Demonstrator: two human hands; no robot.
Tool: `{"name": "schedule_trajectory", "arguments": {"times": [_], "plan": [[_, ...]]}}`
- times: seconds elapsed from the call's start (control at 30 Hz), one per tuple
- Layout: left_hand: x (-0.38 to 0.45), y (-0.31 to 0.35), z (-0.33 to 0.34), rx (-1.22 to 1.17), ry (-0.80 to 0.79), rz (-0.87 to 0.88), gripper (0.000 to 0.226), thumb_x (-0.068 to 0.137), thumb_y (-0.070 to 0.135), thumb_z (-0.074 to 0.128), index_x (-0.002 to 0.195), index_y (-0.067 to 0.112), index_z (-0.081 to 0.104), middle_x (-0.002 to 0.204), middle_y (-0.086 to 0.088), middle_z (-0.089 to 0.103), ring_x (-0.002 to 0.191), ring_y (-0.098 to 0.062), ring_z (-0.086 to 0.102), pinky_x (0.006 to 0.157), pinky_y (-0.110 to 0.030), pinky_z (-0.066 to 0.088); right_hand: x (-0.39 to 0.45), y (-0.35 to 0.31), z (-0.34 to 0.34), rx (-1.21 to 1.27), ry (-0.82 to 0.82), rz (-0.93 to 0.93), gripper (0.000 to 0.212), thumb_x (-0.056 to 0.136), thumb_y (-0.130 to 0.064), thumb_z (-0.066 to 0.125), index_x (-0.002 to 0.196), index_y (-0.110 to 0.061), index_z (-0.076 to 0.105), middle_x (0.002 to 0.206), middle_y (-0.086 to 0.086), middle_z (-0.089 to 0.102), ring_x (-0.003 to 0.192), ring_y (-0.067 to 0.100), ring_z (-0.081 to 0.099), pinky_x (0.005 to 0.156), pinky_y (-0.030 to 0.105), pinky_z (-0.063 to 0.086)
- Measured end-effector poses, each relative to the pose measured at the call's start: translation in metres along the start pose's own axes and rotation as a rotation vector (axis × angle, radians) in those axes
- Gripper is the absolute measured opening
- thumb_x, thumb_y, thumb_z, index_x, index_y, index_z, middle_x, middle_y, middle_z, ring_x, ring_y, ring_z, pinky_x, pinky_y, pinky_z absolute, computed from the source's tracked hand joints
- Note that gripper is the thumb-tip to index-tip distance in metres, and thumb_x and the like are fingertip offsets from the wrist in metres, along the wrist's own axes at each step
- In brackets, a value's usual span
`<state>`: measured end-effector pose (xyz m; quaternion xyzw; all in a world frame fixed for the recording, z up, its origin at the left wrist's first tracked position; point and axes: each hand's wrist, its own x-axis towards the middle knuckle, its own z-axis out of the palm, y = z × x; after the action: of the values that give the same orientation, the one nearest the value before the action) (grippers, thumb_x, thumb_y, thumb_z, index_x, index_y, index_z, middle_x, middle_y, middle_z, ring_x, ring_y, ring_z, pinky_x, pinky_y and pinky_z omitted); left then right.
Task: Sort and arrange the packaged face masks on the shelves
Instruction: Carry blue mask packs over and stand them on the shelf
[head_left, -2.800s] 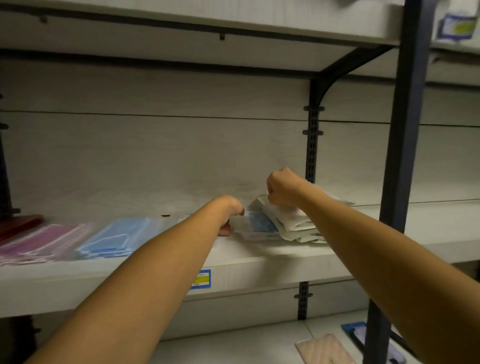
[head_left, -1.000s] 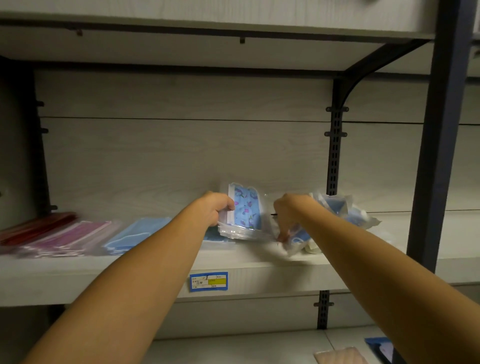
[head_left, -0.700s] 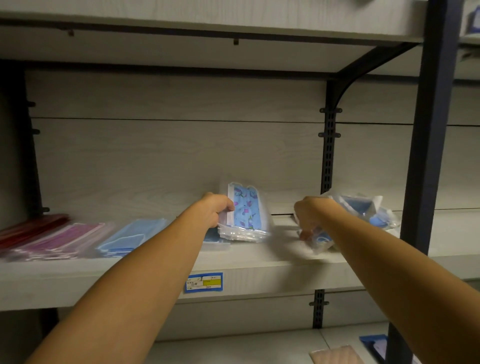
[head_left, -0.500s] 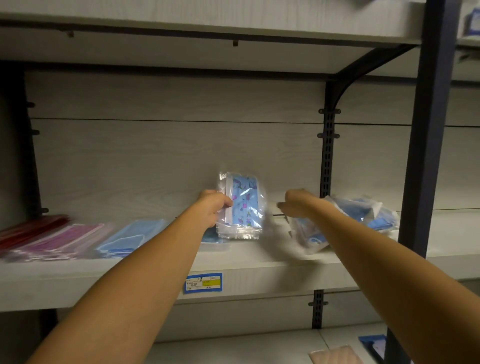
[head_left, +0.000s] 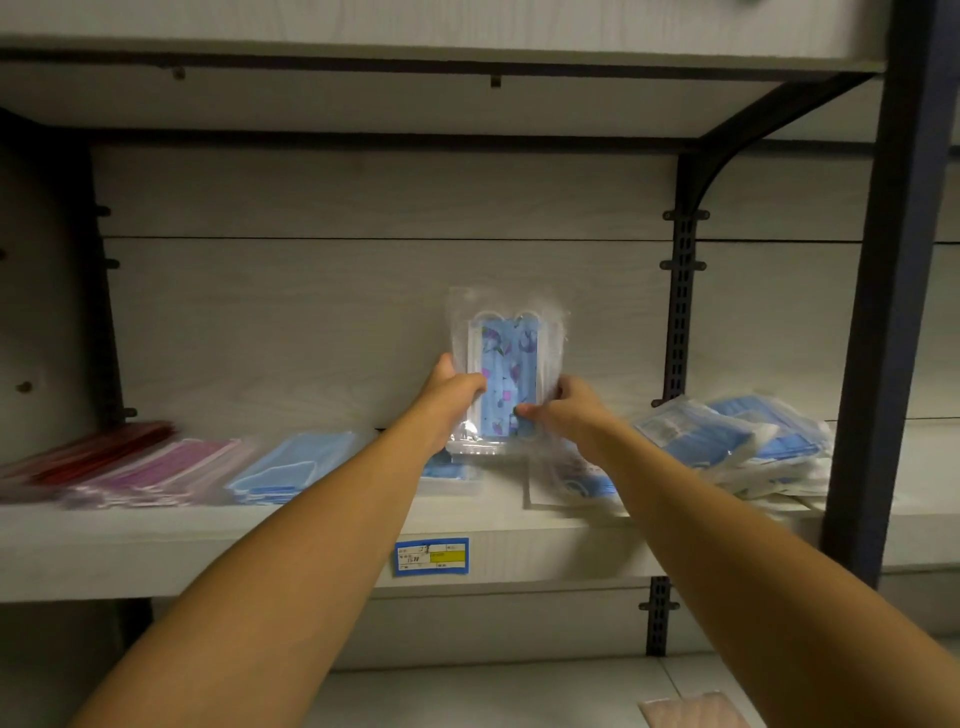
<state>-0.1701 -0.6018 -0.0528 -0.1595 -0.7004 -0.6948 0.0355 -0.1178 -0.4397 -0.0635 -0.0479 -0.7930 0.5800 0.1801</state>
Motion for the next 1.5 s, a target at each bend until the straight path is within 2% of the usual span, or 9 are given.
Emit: {"name": "schedule_trajectory", "arguments": {"times": [0.17, 0.33, 0.43, 0.6, 0.7, 0.97, 1.07, 1.23, 1.5], "plan": [[-0.004, 0.007, 0.000, -0.008, 0.060, 0.086, 0.053, 0.082, -0.013, 0.059, 0.125, 0.017, 0.046, 0.109, -0.006, 0.064, 0.094, -0.020, 0.064, 0.074, -0.031, 0.056, 0.001, -0.003, -0.005, 0.050, -0.019, -0.122, 0.037, 0.087, -0.009, 0.077, 0.114, -0.015, 0.054, 0.109, 0.004, 0.068, 0.091, 0.016, 0.066, 0.072, 0.027, 0.056], [-0.005, -0.002, -0.001, -0.091, 0.077, 0.128, 0.049, 0.082, -0.009, 0.065, 0.126, 0.007, 0.052, 0.111, -0.007, 0.068, 0.089, -0.014, 0.066, 0.065, -0.025, 0.053, 0.004, 0.007, -0.004, 0.113, -0.115, -0.158, 0.077, 0.070, -0.016, 0.089, 0.136, -0.008, 0.049, 0.123, 0.012, 0.067, 0.106, 0.024, 0.071, 0.082, 0.042, 0.062], [-0.009, -0.004, 0.004, -0.089, 0.044, 0.109, 0.047, 0.085, -0.010, 0.059, 0.126, 0.011, 0.054, 0.107, -0.004, 0.068, 0.087, -0.014, 0.066, 0.059, -0.025, 0.056, 0.003, 0.012, 0.002, 0.151, -0.108, -0.180, 0.057, 0.079, -0.004, 0.083, 0.129, -0.006, 0.056, 0.120, 0.013, 0.069, 0.108, 0.028, 0.070, 0.082, 0.041, 0.062], [0.002, 0.000, 0.003, -0.017, 0.029, 0.113, 0.045, 0.087, -0.012, 0.061, 0.128, 0.006, 0.059, 0.110, -0.009, 0.069, 0.104, -0.029, 0.067, 0.081, -0.036, 0.056, 0.010, 0.008, 0.006, 0.213, -0.004, -0.146, 0.043, 0.080, -0.003, 0.082, 0.118, -0.009, 0.063, 0.108, 0.007, 0.072, 0.091, 0.020, 0.071, 0.069, 0.030, 0.061], [0.006, 0.009, -0.003, 0.021, 0.018, 0.116, 0.041, 0.086, -0.011, 0.064, 0.121, 0.011, 0.061, 0.107, -0.005, 0.070, 0.098, -0.024, 0.068, 0.077, -0.031, 0.055, 0.012, -0.002, 0.002, 0.237, -0.015, -0.146, 0.041, 0.079, -0.006, 0.083, 0.112, -0.014, 0.060, 0.096, -0.001, 0.070, 0.082, 0.012, 0.069, 0.059, 0.023, 0.057], [0.006, -0.020, -0.016, 0.065, -0.045, -0.013, 0.043, 0.089, -0.003, 0.064, 0.130, 0.010, 0.056, 0.118, -0.010, 0.069, 0.104, -0.026, 0.068, 0.088, -0.041, 0.058, 0.006, 0.020, 0.002, 0.098, -0.179, -0.114, 0.059, 0.078, 0.001, 0.082, 0.131, -0.004, 0.057, 0.120, 0.015, 0.070, 0.105, 0.028, 0.071, 0.086, 0.046, 0.061], [0.007, -0.023, -0.013, 0.096, -0.064, 0.013, 0.045, 0.094, -0.004, 0.059, 0.136, 0.010, 0.055, 0.123, -0.010, 0.067, 0.112, -0.028, 0.065, 0.101, -0.048, 0.052, 0.006, 0.022, 0.003, 0.105, -0.182, -0.121, 0.051, 0.082, 0.005, 0.077, 0.128, -0.001, 0.057, 0.118, 0.012, 0.070, 0.097, 0.023, 0.072, 0.076, 0.033, 0.063], [0.004, -0.005, -0.010, 0.109, -0.049, 0.085, 0.044, 0.095, -0.008, 0.056, 0.136, 0.007, 0.055, 0.122, -0.011, 0.065, 0.114, -0.029, 0.063, 0.102, -0.046, 0.051, 0.008, 0.008, 0.003, 0.099, -0.120, -0.113, 0.040, 0.086, 0.002, 0.074, 0.124, -0.005, 0.061, 0.095, 0.000, 0.071, 0.082, 0.012, 0.070, 0.064, 0.024, 0.058], [-0.004, -0.004, -0.012, 0.108, -0.072, 0.135, 0.047, 0.087, -0.004, 0.068, 0.129, 0.013, 0.057, 0.113, -0.008, 0.070, 0.105, -0.026, 0.068, 0.092, -0.044, 0.058, 0.015, 0.009, 0.005, 0.075, -0.075, -0.085, 0.058, 0.078, -0.003, 0.084, 0.129, -0.009, 0.056, 0.112, 0.006, 0.072, 0.096, 0.021, 0.072, 0.078, 0.037, 0.062]]}}
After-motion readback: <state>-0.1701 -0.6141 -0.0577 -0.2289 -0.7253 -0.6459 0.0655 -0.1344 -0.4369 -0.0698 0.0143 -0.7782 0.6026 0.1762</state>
